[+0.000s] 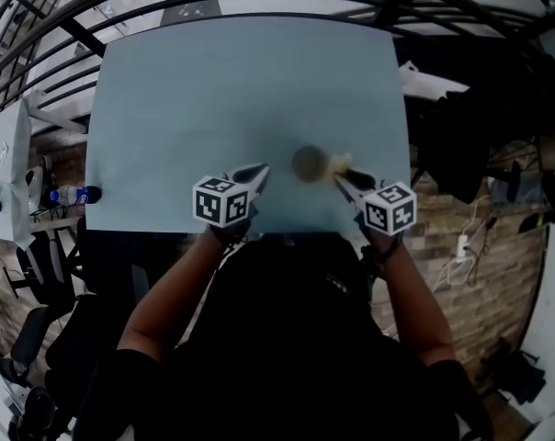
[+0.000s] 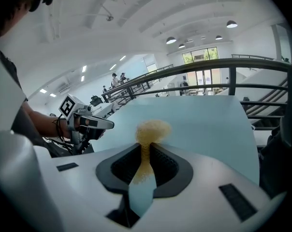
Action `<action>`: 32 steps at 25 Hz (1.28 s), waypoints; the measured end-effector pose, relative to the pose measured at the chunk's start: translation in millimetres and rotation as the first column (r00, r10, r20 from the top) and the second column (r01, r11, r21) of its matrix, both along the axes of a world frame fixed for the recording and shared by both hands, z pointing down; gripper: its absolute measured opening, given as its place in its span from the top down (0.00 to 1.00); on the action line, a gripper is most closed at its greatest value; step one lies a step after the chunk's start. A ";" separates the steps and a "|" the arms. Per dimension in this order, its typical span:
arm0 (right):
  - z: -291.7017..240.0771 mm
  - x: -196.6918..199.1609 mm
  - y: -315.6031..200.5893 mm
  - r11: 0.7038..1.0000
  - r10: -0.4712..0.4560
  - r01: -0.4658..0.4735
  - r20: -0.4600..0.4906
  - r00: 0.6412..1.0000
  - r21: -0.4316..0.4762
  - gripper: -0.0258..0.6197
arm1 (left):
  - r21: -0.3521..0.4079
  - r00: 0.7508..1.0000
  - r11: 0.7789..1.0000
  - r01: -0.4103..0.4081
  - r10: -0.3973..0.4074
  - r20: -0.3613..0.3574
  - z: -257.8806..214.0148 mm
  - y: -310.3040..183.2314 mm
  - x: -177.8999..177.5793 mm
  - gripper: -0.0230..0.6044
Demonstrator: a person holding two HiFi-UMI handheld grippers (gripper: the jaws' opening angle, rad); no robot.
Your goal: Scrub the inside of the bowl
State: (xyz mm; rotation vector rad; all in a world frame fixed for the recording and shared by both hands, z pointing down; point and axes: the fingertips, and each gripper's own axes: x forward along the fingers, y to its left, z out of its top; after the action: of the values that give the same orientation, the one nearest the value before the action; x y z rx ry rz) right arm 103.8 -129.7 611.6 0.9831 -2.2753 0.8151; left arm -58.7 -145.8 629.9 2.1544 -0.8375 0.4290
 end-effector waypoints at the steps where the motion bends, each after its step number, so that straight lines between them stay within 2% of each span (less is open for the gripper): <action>1: -1.4 0.0 4.4 1.000 -0.005 0.005 0.001 1.000 -0.003 0.86 | 0.004 1.000 1.000 0.008 -0.008 -0.010 -3.4 3.0 -0.1 0.97; 8: -8.8 17.3 26.2 0.999 -0.032 0.032 0.034 0.999 0.006 0.86 | 0.024 0.999 0.999 0.041 -0.040 -0.032 -16.9 28.2 23.4 0.97; 16: 4.0 57.7 90.6 0.992 -0.117 0.121 0.085 0.989 -0.041 0.86 | -0.003 0.994 0.995 0.100 -0.100 -0.040 -14.0 96.4 92.0 0.97; 22: 5.4 85.6 126.7 0.983 -0.174 0.179 0.116 0.978 -0.033 0.86 | 0.023 0.986 0.986 0.165 -0.164 -0.036 -16.7 148.3 132.9 0.97; 26: 5.5 87.0 148.2 0.975 -0.211 0.218 0.131 0.969 -0.036 0.86 | 0.021 0.982 0.981 0.190 -0.190 -0.023 -15.1 178.9 137.6 0.97; 32: 1.3 81.7 167.8 0.970 -0.234 0.239 0.135 0.963 -0.029 0.86 | 0.038 0.977 0.976 0.214 -0.214 0.000 -21.8 202.2 124.7 0.97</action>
State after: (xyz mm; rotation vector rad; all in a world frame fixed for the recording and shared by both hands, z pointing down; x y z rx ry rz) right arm 185.5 38.1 613.0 0.6372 -2.4155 0.8434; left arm 66.1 56.4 608.1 2.0704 -1.0750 0.3099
